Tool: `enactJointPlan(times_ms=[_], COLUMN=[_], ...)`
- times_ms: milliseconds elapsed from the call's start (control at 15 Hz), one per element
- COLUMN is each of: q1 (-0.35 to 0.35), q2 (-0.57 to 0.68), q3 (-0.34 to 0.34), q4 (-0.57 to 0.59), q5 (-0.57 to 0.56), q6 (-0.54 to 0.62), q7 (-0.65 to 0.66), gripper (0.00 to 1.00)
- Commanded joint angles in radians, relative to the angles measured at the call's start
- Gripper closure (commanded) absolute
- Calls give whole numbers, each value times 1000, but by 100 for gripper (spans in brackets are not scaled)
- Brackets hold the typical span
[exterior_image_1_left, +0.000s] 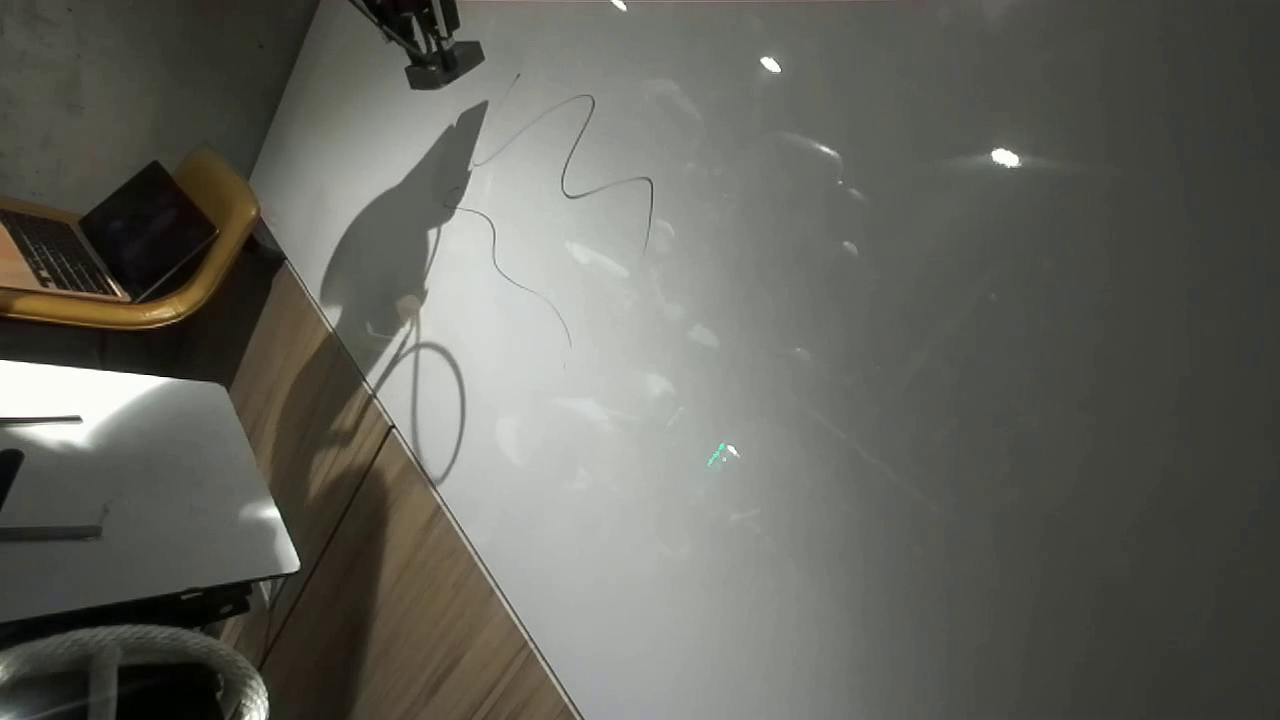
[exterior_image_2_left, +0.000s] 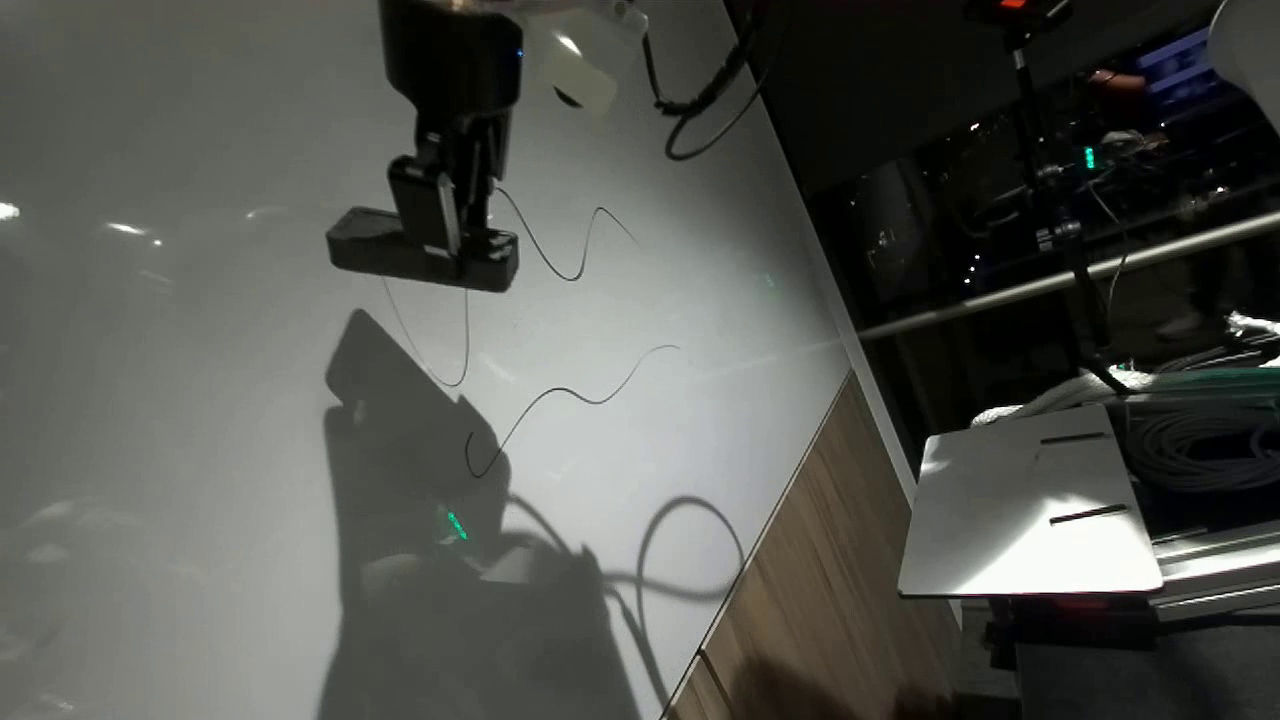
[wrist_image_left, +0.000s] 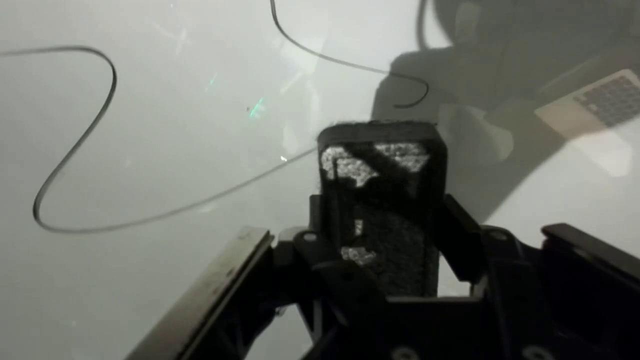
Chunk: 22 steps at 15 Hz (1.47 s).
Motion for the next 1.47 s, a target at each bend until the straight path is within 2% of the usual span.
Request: enactJointPlan(times_ms=[0, 200, 733, 1400], q1=[21, 12, 8, 64], q2=[76, 125, 251, 390], q3=[-4, -44, -145, -137], q4=[152, 212, 318, 388], q5=[-81, -111, -51, -26], q6=[-72, -65, 27, 11], q7=[-16, -32, -98, -103], gripper=[70, 70, 70, 70])
